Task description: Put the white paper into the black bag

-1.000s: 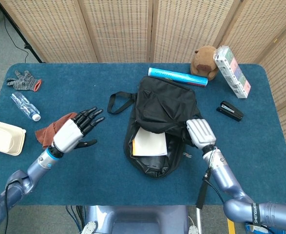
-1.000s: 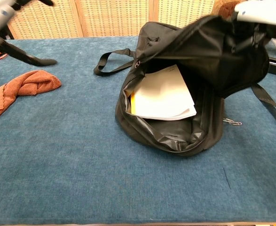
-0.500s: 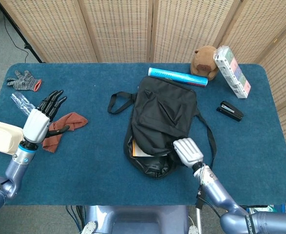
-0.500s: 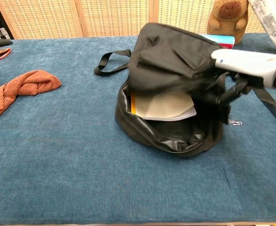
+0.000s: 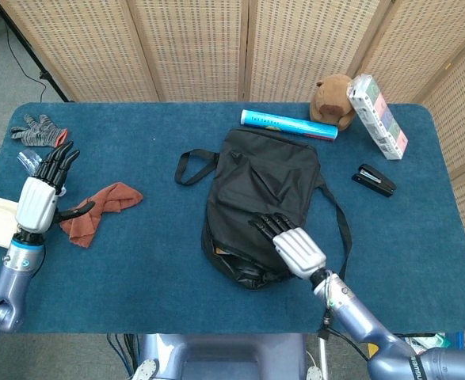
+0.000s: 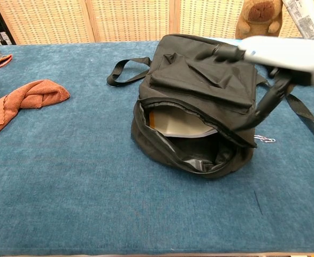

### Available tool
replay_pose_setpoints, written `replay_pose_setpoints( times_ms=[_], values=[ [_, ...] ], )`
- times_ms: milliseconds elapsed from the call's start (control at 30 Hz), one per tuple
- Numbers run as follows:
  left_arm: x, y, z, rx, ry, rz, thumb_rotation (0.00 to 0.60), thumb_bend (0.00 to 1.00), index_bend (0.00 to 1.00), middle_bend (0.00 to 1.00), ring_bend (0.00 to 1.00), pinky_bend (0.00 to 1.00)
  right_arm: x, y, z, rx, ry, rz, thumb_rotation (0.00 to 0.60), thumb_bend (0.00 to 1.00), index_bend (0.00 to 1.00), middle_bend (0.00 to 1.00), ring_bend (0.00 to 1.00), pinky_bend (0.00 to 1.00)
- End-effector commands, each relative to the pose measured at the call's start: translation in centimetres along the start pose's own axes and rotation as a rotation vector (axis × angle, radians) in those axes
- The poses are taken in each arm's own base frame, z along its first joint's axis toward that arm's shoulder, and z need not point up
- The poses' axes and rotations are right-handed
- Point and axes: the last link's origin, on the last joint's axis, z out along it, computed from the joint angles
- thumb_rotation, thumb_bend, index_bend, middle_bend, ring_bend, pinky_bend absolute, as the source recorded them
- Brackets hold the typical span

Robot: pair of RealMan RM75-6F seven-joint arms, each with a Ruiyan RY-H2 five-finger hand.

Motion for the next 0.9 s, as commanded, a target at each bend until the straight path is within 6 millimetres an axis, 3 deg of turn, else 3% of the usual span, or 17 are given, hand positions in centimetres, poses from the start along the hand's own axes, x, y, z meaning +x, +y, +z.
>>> replay_pose_setpoints(
  times_ms=[33,167,267,567,767,900],
  values=[
    [1.4,-0.3,-1.4,0.07,-0.001,0.025,0.6,0.0,0.0,0.0,0.0,0.07,2.1,2.1,-2.1,-0.035,0.098,-0.092,0.6,0.0,0.0,0.0,0.0,0.0],
    [3.0,0.0,-2.9,0.145,-0.017,0.037,0.6,0.0,0.0,0.0,0.0,0.03,3.3,4.7,-5.1,-0.097,0.178,-0.155,0.6,0.0,0.0,0.0,0.0,0.0],
    [4.1,0.0,-5.0,0.251,-0.062,0.047,0.6,0.0,0.0,0.0,0.0,0.01,3.9,7.5,-8.4,-0.18,0.236,-0.194,0.6,0.0,0.0,0.0,0.0,0.0],
    [5.9,0.8,-9.2,0.443,-0.147,0.071,0.6,0.0,0.0,0.0,0.0,0.0,3.2,13.7,-14.6,-0.378,0.294,-0.3,0.6,0.0,0.0,0.0,0.0,0.0],
    [6.6,1.7,-11.2,0.512,-0.147,0.064,0.6,0.0,0.0,0.0,0.0,0.0,2.5,15.3,-17.0,-0.463,0.333,-0.337,0.6,0.0,0.0,0.0,0.0,0.0],
    [6.8,2.1,-12.2,0.534,-0.168,0.037,0.6,0.0,0.0,0.0,0.0,0.0,2.2,15.1,-17.8,-0.49,0.342,-0.317,0.6,0.0,0.0,0.0,0.0,0.0]
  ],
)
